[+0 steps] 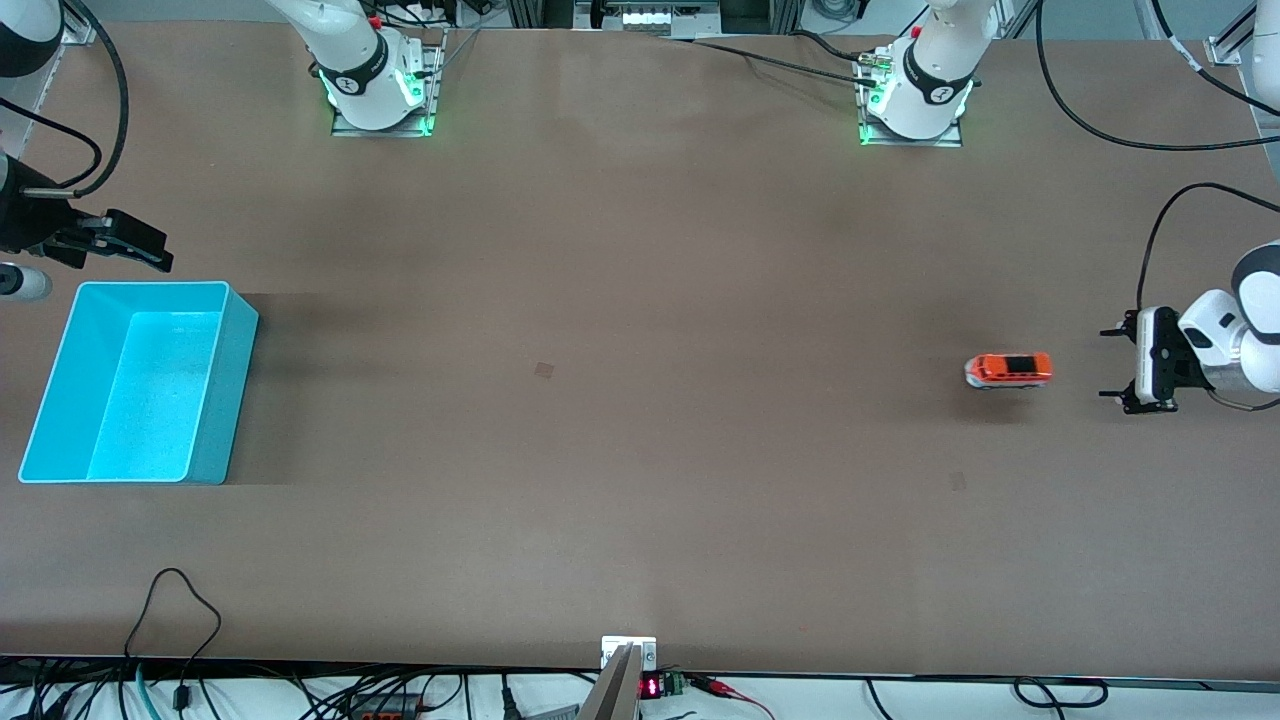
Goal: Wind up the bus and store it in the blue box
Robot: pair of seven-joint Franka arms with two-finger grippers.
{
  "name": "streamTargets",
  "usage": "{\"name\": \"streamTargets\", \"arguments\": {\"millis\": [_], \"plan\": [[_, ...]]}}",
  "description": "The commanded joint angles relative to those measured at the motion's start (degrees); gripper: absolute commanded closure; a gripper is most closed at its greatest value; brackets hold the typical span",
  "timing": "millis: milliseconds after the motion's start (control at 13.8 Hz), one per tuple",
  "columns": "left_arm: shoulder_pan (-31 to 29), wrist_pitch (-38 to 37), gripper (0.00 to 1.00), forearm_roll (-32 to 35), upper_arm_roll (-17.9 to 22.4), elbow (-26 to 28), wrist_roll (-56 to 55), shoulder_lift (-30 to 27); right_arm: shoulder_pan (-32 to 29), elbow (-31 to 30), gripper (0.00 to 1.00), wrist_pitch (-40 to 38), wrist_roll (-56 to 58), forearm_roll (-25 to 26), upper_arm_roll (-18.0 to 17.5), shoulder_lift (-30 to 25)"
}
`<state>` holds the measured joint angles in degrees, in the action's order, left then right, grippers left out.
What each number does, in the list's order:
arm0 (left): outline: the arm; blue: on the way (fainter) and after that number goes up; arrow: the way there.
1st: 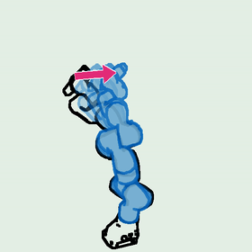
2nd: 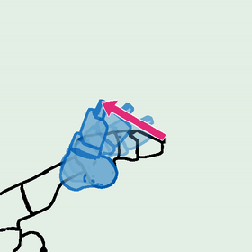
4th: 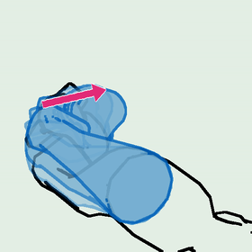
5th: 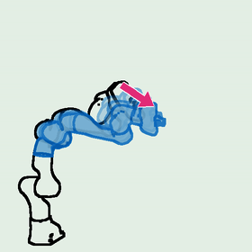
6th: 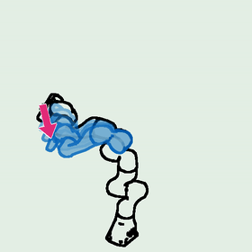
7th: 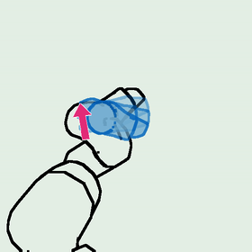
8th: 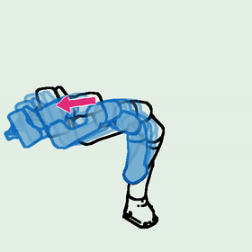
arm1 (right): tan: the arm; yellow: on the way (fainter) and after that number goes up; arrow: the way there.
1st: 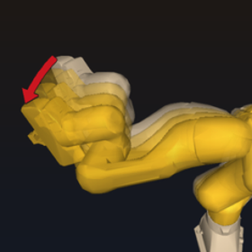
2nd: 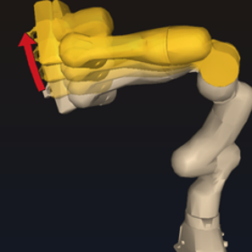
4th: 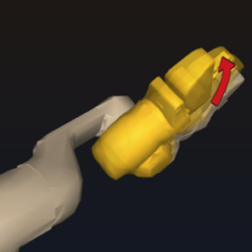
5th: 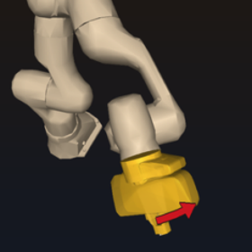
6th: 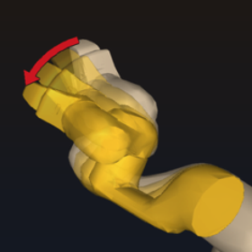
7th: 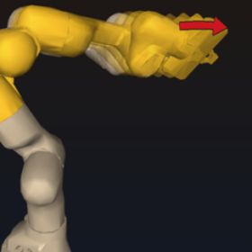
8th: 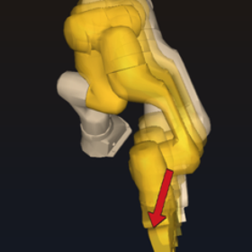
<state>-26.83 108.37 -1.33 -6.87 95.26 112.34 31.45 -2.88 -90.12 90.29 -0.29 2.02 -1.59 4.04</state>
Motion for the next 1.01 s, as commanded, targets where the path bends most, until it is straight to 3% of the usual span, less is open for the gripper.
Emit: {"name": "streamTargets", "arguments": {"millis": [0,217,578,794,939], "plan": [[0.28,-2.55,0.00,2.03,-0.16,-1.74,-2.20,-0.07,-0.11,0.30,0.00,-0.21,-0.33,-0.52,-0.17,-0.18],[1.42,-6.05,0.00,2.12,-0.78,-3.15,-5.63,-0.95,-0.11,0.30,0.00,-0.21,-0.33,-0.52,-0.17,-0.18],[9.85,-16.33,0.00,4.93,-1.22,-11.84,-15.47,-1.83,-0.02,0.30,0.00,-0.21,-0.59,-0.44,-0.17,-0.18],[13.81,-18.63,0.00,4.84,-1.83,-12.47,-27.48,-3.84,-0.11,0.30,0.00,-0.21,-0.68,-0.44,-0.17,-0.18],[14.26,-18.73,0.00,4.58,-4.37,-12.55,-33.65,-4.20,-0.11,0.30,0.00,-0.21,-0.77,-0.52,-0.17,-0.18]]}}
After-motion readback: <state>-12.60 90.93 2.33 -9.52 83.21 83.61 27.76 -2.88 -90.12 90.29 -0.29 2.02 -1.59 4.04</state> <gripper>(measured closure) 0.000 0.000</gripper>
